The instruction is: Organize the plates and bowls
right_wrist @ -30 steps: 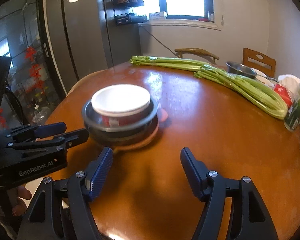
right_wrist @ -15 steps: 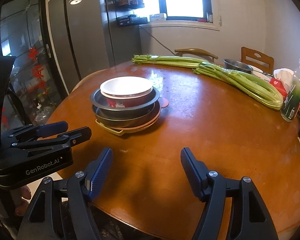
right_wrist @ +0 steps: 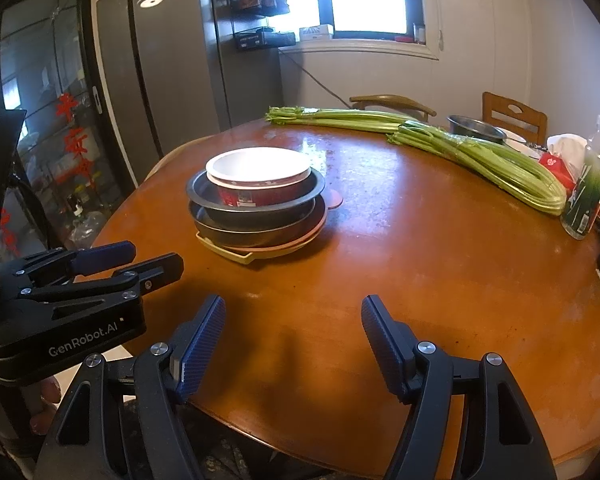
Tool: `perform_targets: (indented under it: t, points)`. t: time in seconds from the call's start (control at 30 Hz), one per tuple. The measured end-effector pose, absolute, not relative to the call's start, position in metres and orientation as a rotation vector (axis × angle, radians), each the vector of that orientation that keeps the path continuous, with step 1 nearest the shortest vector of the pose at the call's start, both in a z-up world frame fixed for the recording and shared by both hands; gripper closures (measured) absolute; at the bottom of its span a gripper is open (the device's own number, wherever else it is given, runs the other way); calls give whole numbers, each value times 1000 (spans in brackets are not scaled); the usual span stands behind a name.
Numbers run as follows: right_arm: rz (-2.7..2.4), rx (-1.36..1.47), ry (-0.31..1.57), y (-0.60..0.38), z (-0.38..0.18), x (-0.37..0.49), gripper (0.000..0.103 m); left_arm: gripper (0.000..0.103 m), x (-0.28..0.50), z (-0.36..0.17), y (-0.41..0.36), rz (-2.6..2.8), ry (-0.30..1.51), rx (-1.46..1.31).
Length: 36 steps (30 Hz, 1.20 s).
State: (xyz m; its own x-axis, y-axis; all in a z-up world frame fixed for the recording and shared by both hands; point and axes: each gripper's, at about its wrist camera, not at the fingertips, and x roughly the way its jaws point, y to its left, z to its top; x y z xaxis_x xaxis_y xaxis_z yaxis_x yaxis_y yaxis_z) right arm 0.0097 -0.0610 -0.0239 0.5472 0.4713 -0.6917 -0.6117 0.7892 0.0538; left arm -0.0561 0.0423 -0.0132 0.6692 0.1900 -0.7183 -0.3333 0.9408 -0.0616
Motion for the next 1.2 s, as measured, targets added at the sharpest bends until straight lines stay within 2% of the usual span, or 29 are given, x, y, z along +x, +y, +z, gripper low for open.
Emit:
perform_targets:
  t: [1.2]
  points:
    - [649, -210, 758, -59, -30, 7, 31, 48, -59, -20, 50, 318, 803, -190]
